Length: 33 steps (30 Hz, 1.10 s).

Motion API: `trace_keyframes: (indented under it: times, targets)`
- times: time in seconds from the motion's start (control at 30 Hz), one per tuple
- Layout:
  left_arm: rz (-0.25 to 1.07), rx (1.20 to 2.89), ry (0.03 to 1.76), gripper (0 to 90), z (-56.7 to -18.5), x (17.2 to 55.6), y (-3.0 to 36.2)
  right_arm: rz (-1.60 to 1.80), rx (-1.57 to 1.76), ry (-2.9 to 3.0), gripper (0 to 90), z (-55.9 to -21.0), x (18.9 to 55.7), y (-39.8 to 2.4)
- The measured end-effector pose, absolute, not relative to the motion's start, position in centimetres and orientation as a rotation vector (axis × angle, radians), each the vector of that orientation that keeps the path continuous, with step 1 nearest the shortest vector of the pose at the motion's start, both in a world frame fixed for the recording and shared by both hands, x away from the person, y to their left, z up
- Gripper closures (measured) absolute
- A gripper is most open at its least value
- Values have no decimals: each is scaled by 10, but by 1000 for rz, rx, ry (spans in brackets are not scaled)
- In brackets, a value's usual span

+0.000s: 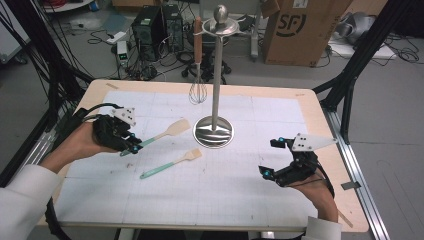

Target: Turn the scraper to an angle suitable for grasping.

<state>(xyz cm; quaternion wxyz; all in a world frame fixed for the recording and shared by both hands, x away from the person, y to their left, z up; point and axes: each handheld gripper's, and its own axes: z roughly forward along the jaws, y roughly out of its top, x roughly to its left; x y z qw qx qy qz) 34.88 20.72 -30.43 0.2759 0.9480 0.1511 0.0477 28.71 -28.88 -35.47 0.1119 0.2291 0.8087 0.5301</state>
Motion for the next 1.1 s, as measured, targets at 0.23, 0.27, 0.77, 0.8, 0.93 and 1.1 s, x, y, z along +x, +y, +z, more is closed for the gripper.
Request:
trace_keyframes:
  times: [0.23,0.27,0.77,0.8,0.93,1.1]
  targets:
    - [107,2520,307,752,-285,339,181,1561,665,2363,2,-352,285,-291]
    - [113,2514,291,752,-282,338,177,1560,666,2362,2,-351,285,-292]
    - [61,2575,58,752,-289,329,105,1568,622,2369,3,-344,278,-300]
    - [59,2588,44,752,-291,329,101,1567,622,2375,2,-345,278,-300]
    - [46,2607,2,752,-302,328,88,1568,621,2380,2,-345,278,-300]
    - [36,2613,-32,752,-316,329,75,1566,618,2383,2,-344,278,-299]
